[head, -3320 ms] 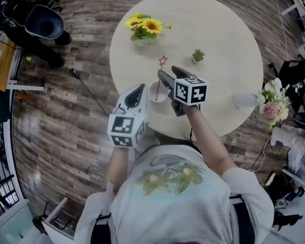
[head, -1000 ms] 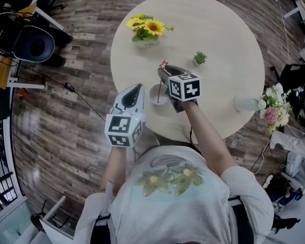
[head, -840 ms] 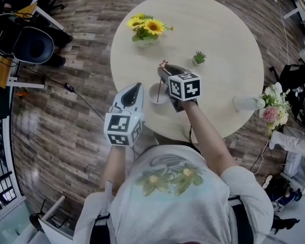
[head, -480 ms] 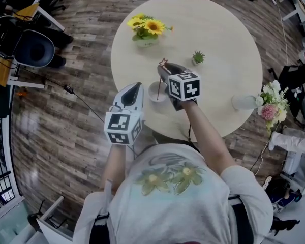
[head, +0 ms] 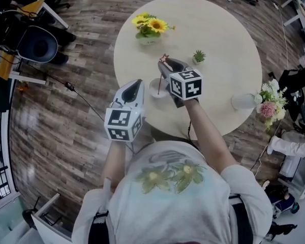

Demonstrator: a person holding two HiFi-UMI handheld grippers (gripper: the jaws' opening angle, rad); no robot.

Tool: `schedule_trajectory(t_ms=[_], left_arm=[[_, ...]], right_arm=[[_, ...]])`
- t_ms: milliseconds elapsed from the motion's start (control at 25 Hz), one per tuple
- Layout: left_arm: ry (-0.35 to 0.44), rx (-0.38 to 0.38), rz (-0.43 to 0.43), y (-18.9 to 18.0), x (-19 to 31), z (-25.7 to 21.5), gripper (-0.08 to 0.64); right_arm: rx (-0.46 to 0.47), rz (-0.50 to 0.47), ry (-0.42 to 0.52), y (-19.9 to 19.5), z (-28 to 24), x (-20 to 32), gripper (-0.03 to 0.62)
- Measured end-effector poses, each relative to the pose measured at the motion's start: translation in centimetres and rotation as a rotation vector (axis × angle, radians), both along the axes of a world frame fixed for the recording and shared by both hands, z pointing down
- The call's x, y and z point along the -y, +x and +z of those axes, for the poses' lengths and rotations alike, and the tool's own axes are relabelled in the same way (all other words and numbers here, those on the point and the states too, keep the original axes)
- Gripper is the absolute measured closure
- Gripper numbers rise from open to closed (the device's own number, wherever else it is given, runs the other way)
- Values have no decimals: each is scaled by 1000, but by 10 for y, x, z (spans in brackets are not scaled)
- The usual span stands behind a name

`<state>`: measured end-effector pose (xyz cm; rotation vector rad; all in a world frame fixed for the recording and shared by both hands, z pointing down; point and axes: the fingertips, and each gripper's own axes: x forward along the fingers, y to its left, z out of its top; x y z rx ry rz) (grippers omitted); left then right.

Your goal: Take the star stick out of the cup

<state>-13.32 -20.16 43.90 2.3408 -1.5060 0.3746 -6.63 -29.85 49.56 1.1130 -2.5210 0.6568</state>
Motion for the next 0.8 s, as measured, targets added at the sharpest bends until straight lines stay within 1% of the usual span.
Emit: schedule_trajectory(t_ms=[200, 480, 800], left_arm=[[12, -5, -10, 0, -9, -3, 557], [11, -19, -19, 2, -19, -4, 557], [22, -31, -32, 4, -21, -8, 557]], right_arm=[[-14, -15, 42, 0, -10, -8, 460], [3, 2, 123, 6, -33, -13, 460], [19, 9, 163, 12, -47, -22, 460]])
